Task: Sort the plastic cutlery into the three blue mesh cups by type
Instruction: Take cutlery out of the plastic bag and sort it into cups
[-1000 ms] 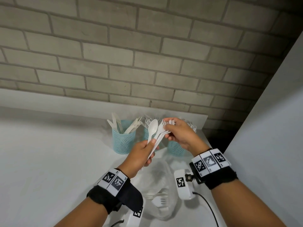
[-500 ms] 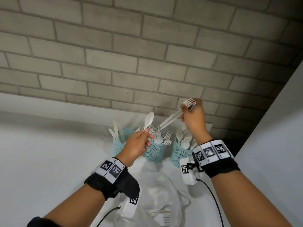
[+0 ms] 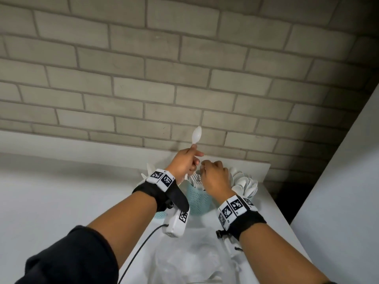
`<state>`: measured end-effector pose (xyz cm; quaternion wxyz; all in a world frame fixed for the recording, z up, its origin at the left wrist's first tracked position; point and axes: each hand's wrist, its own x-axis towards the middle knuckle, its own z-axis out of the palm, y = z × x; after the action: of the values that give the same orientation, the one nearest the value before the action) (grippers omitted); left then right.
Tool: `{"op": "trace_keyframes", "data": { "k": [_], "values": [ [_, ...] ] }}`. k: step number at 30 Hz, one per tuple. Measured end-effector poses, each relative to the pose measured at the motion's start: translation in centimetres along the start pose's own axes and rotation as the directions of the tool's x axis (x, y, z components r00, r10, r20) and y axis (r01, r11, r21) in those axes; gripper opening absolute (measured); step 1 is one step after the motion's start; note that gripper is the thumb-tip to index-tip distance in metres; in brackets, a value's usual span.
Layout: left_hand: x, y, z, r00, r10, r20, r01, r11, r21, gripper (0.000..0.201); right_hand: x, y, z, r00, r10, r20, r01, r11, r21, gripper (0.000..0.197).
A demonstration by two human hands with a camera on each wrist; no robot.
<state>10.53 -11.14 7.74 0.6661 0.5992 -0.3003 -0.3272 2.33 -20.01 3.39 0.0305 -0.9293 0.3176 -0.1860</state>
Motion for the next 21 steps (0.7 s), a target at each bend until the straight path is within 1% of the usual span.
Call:
{"op": "trace_keyframes", "data": {
  "k": [2, 5, 6, 7, 8, 9, 10, 11, 12, 13, 14, 15, 16, 17, 18, 19, 21],
  "values": [
    [0.0, -0.8, 0.3, 0.999, -0.038, 0.014, 0.039, 0.998, -0.042, 0.043, 0.0, -0.1, 0.2, 0.997, 0.028, 0.066, -0.031, 0.999, 0.044, 0.034],
    [-0.2, -1.4, 0.7, 0.998, -0.055, 0.043, 0.058, 0.997, -0.051, 0.043, 0.4, -0.3, -1.2, 0.973, 0.069, 0.219, -0.066, 0.998, -0.022, 0.036],
    [-0.2, -1.3, 0.7, 0.997, -0.054, 0.054, 0.057, 0.996, -0.067, 0.041, 0.9, -0.2, -1.9, 0.966, 0.095, 0.242, -0.097, 0.995, -0.003, 0.035],
    [-0.2, -1.0, 0.7, 0.997, -0.05, 0.063, 0.055, 0.995, -0.08, 0.039, 1.3, -0.2, -2.7, 0.968, 0.12, 0.222, -0.141, 0.987, 0.078, 0.034],
    [-0.1, -0.7, 0.7, 0.996, -0.046, 0.072, 0.052, 0.995, -0.083, 0.038, 1.9, -0.1, -3.5, 0.973, 0.161, 0.167, -0.196, 0.954, 0.226, 0.034],
    [-0.1, -0.5, 0.8, 0.995, -0.046, 0.083, 0.052, 0.996, -0.076, 0.037, 2.3, -0.1, -4.3, 0.97, 0.218, 0.112, -0.245, 0.86, 0.448, 0.035],
    [-0.1, -0.2, 0.8, 0.994, -0.048, 0.098, 0.055, 0.996, -0.067, 0.039, 2.6, -0.1, -5.2, 0.956, 0.281, 0.09, -0.262, 0.671, 0.693, 0.035],
    [-0.1, 0.0, 0.9, 0.992, -0.051, 0.117, 0.058, 0.997, -0.052, 0.041, 2.8, -0.1, -6.0, 0.94, 0.321, 0.113, -0.251, 0.431, 0.867, 0.034],
    [-0.1, 0.1, 1.0, 0.989, -0.055, 0.139, 0.061, 0.998, -0.035, 0.042, 2.8, -0.2, -6.9, 0.936, 0.312, 0.164, -0.237, 0.212, 0.948, 0.029],
    [-0.2, 0.1, 1.2, 0.985, -0.058, 0.162, 0.062, 0.998, -0.018, 0.043, 2.5, -0.3, -7.5, 0.949, 0.25, 0.19, -0.218, 0.088, 0.972, 0.022],
    [-0.3, 0.2, 1.4, 0.981, -0.059, 0.186, 0.062, 0.998, -0.008, 0.044, 2.2, -0.5, -8.0, 0.967, 0.176, 0.186, -0.2, 0.065, 0.978, 0.015],
    [-0.4, 0.2, 1.7, 0.977, -0.057, 0.208, 0.059, 0.998, -0.006, 0.045, 2.0, -0.6, -8.3, 0.977, 0.124, 0.172, -0.189, 0.141, 0.972, 0.011],
    [-0.5, 0.2, 2.0, 0.972, -0.054, 0.227, 0.058, 0.998, -0.01, 0.046, 2.0, -0.4, -8.3, 0.982, 0.115, 0.148, -0.175, 0.273, 0.946, 0.017],
    [-0.6, 0.1, 2.4, 0.969, -0.054, 0.241, 0.059, 0.998, -0.014, 0.046, 2.2, -0.2, -8.2, 0.985, 0.122, 0.123, -0.161, 0.39, 0.906, 0.028],
    [-0.8, 0.0, 2.6, 0.966, -0.06, 0.251, 0.066, 0.998, -0.018, 0.046, 2.4, 0.1, -8.2, 0.985, 0.133, 0.106, -0.156, 0.455, 0.877, 0.037],
    [-0.9, -0.1, 2.9, 0.965, -0.07, 0.254, 0.077, 0.997, -0.017, 0.046, 2.4, 0.4, -8.3, 0.984, 0.146, 0.1, -0.158, 0.476, 0.865, 0.041],
    [-1.1, -0.5, 3.4, 0.964, -0.1, 0.246, 0.103, 0.995, -0.002, 0.045, 2.4, 1.1, -8.9, 0.979, 0.189, 0.077, -0.158, 0.462, 0.873, 0.047]
  ]
}}
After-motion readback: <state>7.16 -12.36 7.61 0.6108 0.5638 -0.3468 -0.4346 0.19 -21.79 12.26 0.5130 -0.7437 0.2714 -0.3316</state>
